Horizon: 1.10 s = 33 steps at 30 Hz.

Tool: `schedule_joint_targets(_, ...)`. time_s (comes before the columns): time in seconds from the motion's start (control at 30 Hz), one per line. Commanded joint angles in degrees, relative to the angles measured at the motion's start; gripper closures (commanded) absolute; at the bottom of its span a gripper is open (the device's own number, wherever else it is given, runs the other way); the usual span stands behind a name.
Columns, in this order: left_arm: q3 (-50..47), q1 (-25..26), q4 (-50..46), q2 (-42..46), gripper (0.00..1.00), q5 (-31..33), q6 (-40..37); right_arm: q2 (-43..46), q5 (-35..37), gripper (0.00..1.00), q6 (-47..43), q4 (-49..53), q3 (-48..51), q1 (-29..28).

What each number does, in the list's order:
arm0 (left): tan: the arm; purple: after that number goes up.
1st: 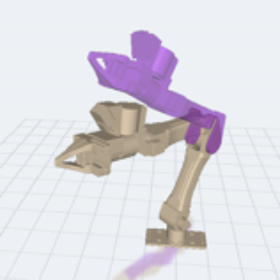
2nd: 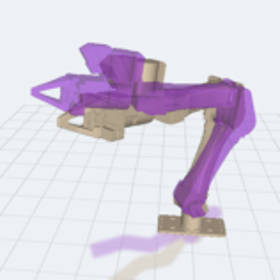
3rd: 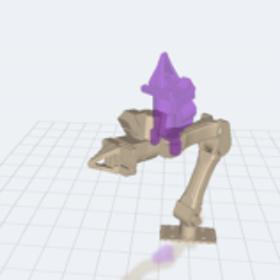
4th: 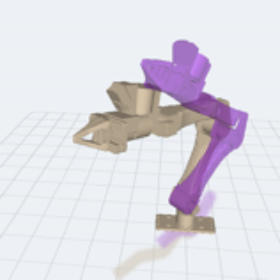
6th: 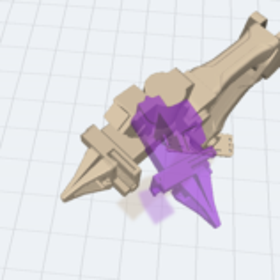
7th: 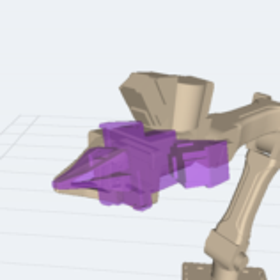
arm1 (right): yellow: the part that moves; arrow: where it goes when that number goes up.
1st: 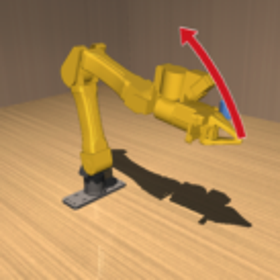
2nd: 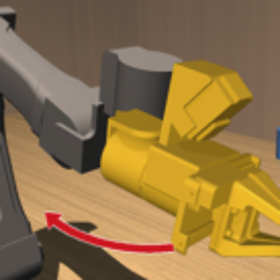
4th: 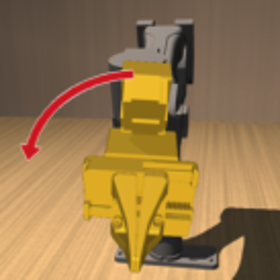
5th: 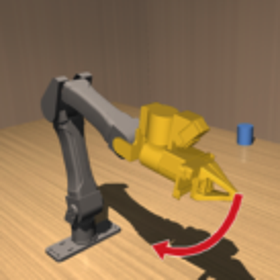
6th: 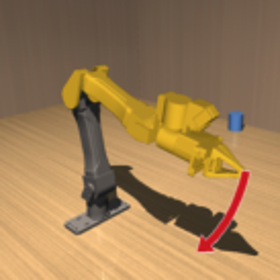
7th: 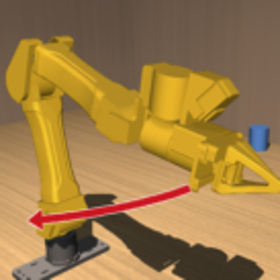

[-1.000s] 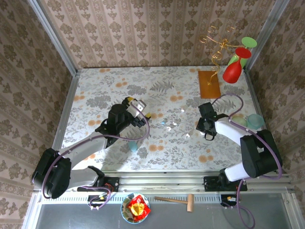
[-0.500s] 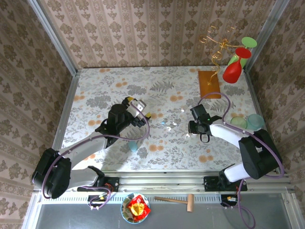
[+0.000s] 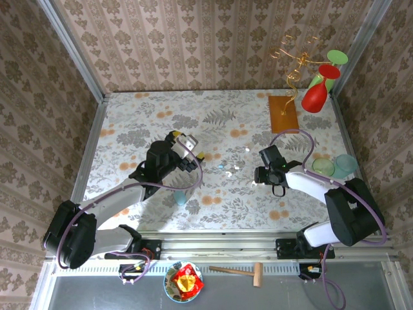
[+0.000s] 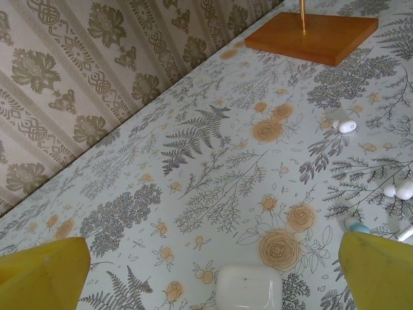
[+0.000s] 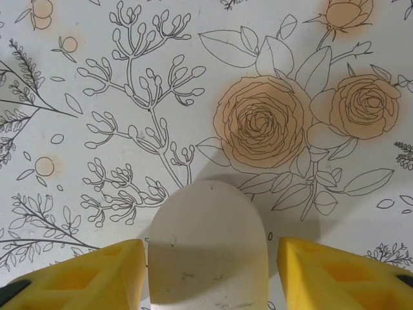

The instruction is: Insert wireless bluetooth earbuds into charging case

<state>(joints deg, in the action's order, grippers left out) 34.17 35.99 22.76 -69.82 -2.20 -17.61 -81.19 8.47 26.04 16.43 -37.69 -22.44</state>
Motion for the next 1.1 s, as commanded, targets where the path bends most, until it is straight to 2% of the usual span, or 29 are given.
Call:
schedule_joint_targets(0.0, 0.6, 0.4, 1.5, -0.4, 0.0, -0.6, 1.6, 0.4, -1.0, 0.43, 1.8, -0.1, 1.6, -0.7)
schedule_joint_targets(0.23, 1.2, 0.4, 1.8, -1.3, 0.0, -1.3, 1.8, 0.8, -1.1, 0.47, 2.1, 0.4, 2.5, -1.3)
schedule_joint_targets(0.47, 1.7, 0.4, 2.4, -2.0, 0.0, -1.8, 1.9, 1.0, -0.5, 0.66, 1.4, 1.0, 2.4, -1.4)
schedule_joint_targets(0.57, 1.8, 0.4, 2.4, -2.0, 0.0, -1.9, 1.9, 1.0, 0.0, 0.68, 0.8, 2.0, 1.8, -1.4)
schedule_joint_targets(0.7, 2.6, 0.4, 1.1, -1.6, 0.0, -2.6, 2.7, 5.8, 0.4, 0.78, -0.1, 3.1, 1.5, -1.4)
schedule_joint_targets(0.8, 3.9, 0.1, -1.1, -0.9, 0.0, -7.5, 3.8, 9.3, -1.3, 0.78, -1.6, 4.0, 0.5, -1.4)
schedule_joint_targets(0.93, 6.0, -1.3, -4.8, 0.1, 0.0, -16.9, 6.7, 12.5, -7.7, 0.78, -6.6, 3.4, -1.7, -1.3)
schedule_joint_targets(1.07, 8.3, -2.7, -8.7, 0.9, 0.0, -24.1, 9.4, 13.0, -14.0, 0.82, -17.4, 7.7, -7.5, -1.4)
